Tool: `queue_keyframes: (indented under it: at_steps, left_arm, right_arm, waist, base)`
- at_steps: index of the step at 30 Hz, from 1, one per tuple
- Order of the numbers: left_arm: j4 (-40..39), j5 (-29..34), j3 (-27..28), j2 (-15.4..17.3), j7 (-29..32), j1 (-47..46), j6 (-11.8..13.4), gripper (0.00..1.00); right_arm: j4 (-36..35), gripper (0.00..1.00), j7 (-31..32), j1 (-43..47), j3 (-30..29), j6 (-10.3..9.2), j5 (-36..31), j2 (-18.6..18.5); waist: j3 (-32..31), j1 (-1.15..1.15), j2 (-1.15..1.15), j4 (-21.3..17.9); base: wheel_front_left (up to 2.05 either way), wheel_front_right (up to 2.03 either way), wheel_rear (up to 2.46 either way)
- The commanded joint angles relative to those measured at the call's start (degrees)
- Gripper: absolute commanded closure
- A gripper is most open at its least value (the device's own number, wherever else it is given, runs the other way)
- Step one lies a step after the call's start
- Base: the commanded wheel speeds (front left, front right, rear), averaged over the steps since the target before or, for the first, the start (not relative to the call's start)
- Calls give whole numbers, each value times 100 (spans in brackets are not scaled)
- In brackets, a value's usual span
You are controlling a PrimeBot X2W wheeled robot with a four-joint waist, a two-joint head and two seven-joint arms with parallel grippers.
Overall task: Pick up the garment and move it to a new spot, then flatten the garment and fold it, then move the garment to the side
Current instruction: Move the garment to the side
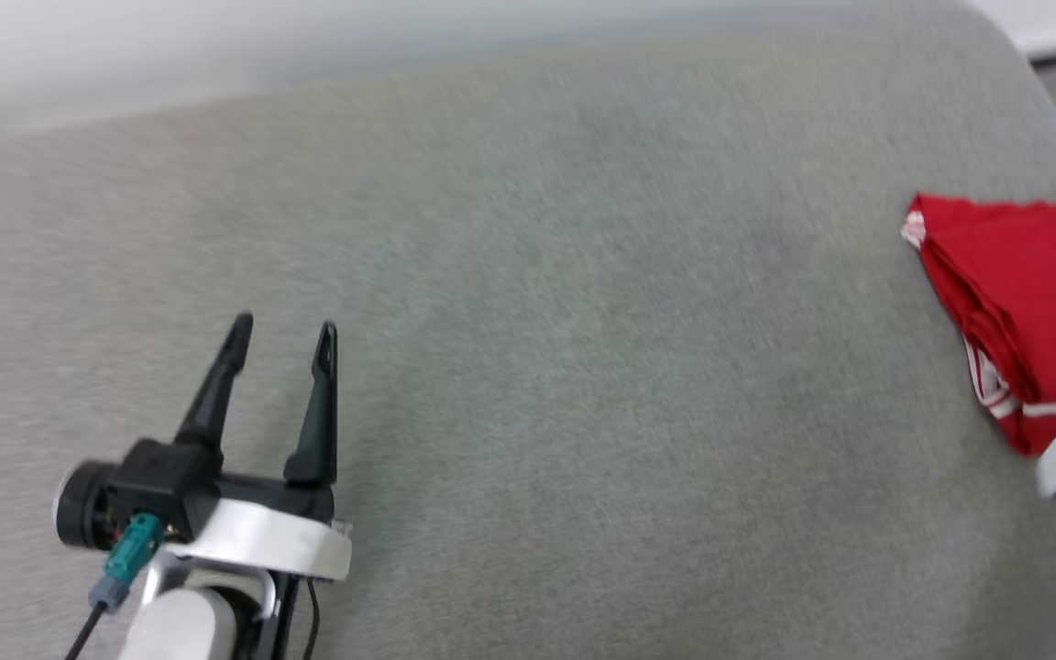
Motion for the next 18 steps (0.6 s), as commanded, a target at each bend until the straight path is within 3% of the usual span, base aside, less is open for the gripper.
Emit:
queue_keyframes:
  at_steps: [1,7,18]
  left_arm:
    - [59,-47,16,-33,-34,119,39,0]
    - [325,-101,72,-101,-69,463,194,0]
    - [637,-140,190,-25,-128,1010,341,0]
  right_arm:
    - [-182,0,40,249,99,-4,78,96]
    - [-797,0,7,969,658,-4,381,452]
    - [-1730,0,96,1969,1384,-4,664,719]
  waist:
    - [-401,1,0,310]
    - [-910,1,0,639]
    - [-1574,1,0,1020]
  base:
    - [0,0,0]
    - [0,0,0]
    - [0,0,0]
